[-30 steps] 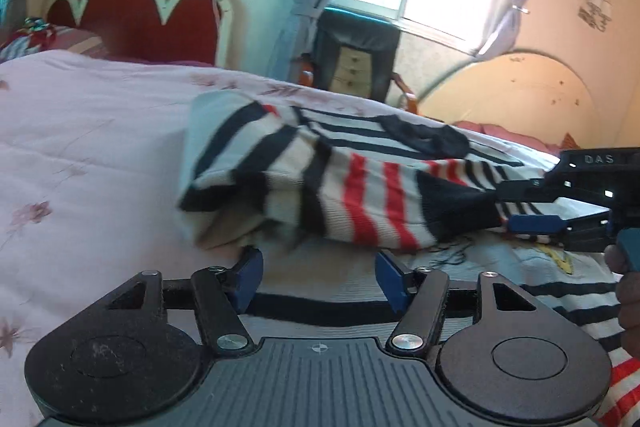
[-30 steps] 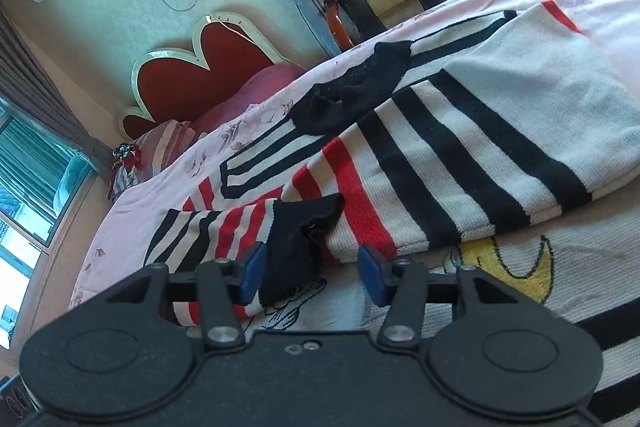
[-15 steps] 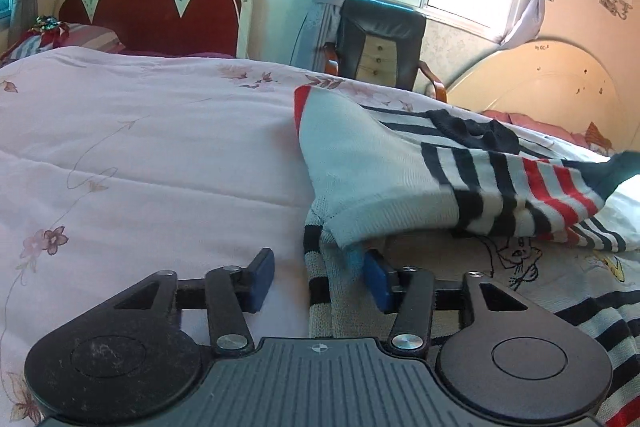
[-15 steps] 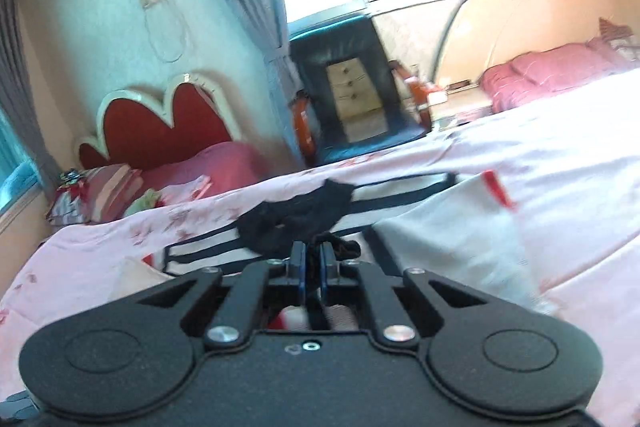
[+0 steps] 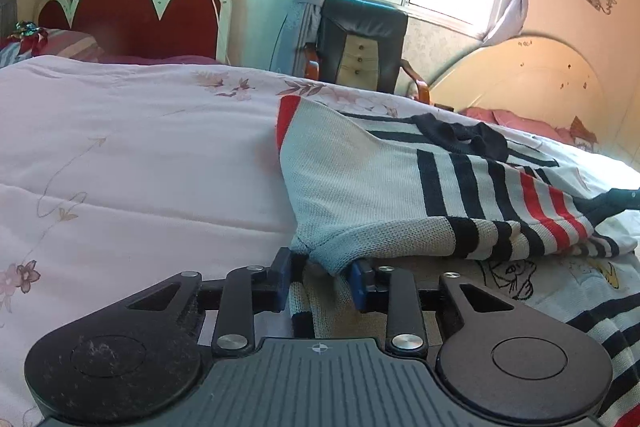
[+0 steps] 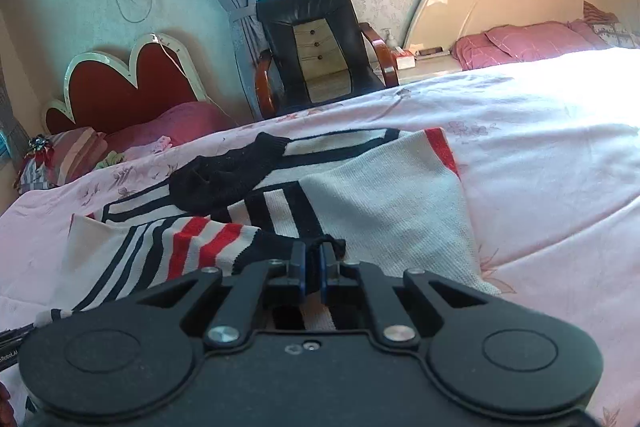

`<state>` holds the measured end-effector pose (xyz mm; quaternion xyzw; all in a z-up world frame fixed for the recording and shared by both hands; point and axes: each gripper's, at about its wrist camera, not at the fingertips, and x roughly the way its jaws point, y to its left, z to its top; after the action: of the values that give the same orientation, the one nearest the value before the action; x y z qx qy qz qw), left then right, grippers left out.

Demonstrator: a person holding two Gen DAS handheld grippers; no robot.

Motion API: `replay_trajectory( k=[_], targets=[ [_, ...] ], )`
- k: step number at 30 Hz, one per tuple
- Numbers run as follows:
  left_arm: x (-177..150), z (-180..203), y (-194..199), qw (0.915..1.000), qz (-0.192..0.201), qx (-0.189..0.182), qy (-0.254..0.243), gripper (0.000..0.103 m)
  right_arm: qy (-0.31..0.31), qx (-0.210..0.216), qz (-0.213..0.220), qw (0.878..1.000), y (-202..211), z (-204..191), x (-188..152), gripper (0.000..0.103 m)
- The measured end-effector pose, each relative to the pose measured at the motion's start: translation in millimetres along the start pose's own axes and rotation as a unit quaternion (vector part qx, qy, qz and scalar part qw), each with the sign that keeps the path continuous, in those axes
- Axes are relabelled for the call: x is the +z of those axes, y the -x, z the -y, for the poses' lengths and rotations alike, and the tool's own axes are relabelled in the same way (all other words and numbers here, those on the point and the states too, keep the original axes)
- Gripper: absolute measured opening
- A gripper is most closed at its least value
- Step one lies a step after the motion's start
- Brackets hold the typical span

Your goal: Fold small clothes

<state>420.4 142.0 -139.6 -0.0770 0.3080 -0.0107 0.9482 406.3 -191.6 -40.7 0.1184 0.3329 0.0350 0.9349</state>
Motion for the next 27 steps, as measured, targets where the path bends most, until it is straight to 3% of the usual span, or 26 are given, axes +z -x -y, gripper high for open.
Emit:
replay_trajectory(
  k=[4, 7, 10, 12, 13, 16, 18, 20, 22, 24, 26, 27],
  targets=[
    [-1.2, -3.1, -3.1, 0.9999, -0.008, -0.003, 0.013, 0.03, 0.012, 0.013, 0.025, 1.0, 9.9, -4.0, 7.5, 0.007],
    [-2.6, -0.1, 1.4, 0.9998, 0.012, 0.006, 0.016, 0.03, 0.043, 0.018, 0.041, 0.998, 8.6, -17.0, 23.5, 0.005],
    [-6.5, -2.3, 7.7, 0.9989, 0.033, 0.007, 0.031, 0.03, 0.043, 0.05, 0.108, 0.992, 33.2, -26.1, 44.1, 0.001],
    [-8.3, -2.2, 2.4, 0.9993, 0.016, 0.01, 0.032, 0.03, 0.055, 0.06, 0.153, 0.985, 49.8, -25.8, 46.3, 0.001],
    [-8.3, -1.9, 0.8, 0.9994, 0.012, 0.011, 0.032, 0.03, 0.056, 0.049, 0.147, 0.986, 46.1, -21.0, 43.4, 0.001],
    [-5.9, -0.1, 0.2, 0.9997, 0.004, 0.01, 0.021, 0.03, 0.018, 0.019, 0.012, 1.0, -0.9, 7.6, 26.9, 0.001],
    [-6.5, -0.1, -0.2, 0.9999, 0.002, 0.009, 0.015, 0.03, -0.007, 0.017, -0.015, 1.0, -9.9, 19.1, 13.2, 0.011],
    [-7.1, -0.1, -1.1, 0.9999, 0.0, 0.009, 0.013, 0.03, -0.058, 0.034, -0.018, 0.998, -14.7, 30.7, 4.5, 0.043],
    [-7.1, 1.2, -1.4, 0.9999, 0.0, 0.011, 0.013, 0.03, -0.068, 0.044, -0.021, 0.997, -18.3, 32.2, 2.9, 0.053],
    [-7.4, 2.8, -1.5, 0.9999, -0.001, 0.012, 0.01, 0.03, -0.064, 0.035, -0.042, 0.996, -32.4, 31.5, 0.1, 0.046],
    [-7.5, 3.6, -2.0, 0.9999, -0.002, 0.013, 0.008, 0.03, -0.049, 0.04, -0.062, 0.996, -44.4, 25.6, -3.4, 0.03],
    [-7.5, 3.3, -2.1, 0.9999, -0.002, 0.013, 0.008, 0.03, -0.035, 0.038, -0.066, 0.996, -47.3, 20.5, -4.3, 0.029]
  ],
)
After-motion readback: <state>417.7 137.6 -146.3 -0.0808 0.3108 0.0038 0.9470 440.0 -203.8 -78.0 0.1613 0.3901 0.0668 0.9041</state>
